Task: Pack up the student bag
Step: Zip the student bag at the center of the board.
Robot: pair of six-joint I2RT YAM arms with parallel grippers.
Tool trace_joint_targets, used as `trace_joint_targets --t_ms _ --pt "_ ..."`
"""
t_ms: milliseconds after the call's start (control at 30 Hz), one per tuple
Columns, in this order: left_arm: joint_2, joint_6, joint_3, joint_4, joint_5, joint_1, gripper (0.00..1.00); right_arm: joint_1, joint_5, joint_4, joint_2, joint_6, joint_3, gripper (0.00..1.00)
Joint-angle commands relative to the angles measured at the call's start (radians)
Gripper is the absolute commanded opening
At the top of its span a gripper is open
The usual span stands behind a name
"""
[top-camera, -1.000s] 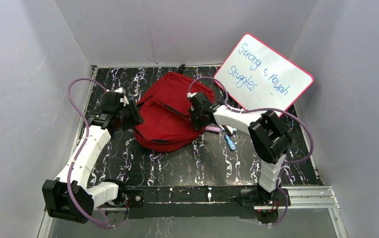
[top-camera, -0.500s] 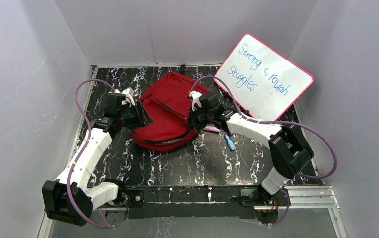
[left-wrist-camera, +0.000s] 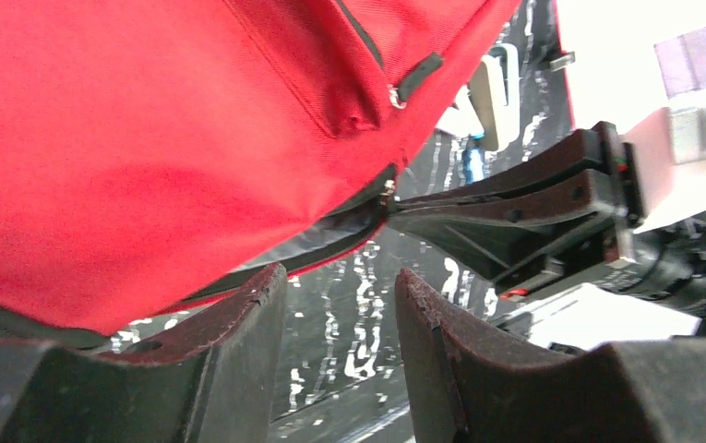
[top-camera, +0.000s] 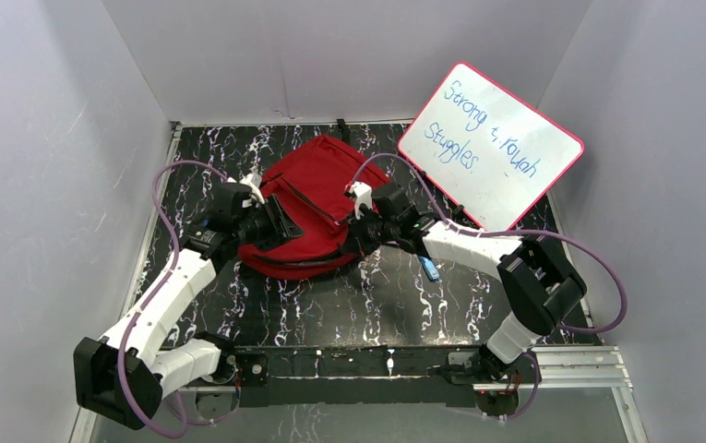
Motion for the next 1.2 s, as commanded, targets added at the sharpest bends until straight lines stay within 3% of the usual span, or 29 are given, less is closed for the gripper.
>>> trace_joint_targets --t_ms 0,200,567,1167 --pt "-0.021 -0.257 -0.028 0.096 -0.049 -0.065 0.45 0.008 -0.009 0.107 -0.061 0.019 -0.034 0.00" --pt "0.067 -0.370 -0.057 0.170 -0.106 -0.171 0.45 0.008 0.016 0.207 -0.074 0.057 -0.064 0.00" --pt "0.143 -0.527 -0.089 0.278 -0.168 -0.200 0.45 0.009 0.007 0.265 -0.064 0.053 -0.088 0.00" --pt "0.268 -0.591 -0.061 0.354 -0.209 -0.268 0.44 0.009 0.002 0.272 -0.061 0.065 -0.085 0.00"
